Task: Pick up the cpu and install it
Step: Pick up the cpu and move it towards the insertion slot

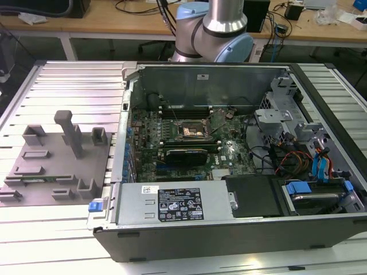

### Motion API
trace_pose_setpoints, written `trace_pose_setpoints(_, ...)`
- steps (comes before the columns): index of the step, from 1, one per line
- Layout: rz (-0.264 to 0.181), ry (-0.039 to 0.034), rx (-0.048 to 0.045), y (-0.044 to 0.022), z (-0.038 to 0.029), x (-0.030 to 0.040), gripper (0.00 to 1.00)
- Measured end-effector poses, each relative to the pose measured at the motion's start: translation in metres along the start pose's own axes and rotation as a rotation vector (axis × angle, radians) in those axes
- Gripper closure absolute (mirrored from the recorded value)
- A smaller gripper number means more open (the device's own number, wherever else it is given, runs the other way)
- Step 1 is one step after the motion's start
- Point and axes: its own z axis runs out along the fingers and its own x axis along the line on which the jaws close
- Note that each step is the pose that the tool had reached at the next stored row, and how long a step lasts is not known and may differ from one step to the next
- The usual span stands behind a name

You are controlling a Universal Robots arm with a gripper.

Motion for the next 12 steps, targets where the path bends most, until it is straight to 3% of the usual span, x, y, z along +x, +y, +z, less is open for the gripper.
trace_pose_setpoints(12, 0.0, 0.0, 0.0, -0.0007, 0.0007, -0.0292, 0.45)
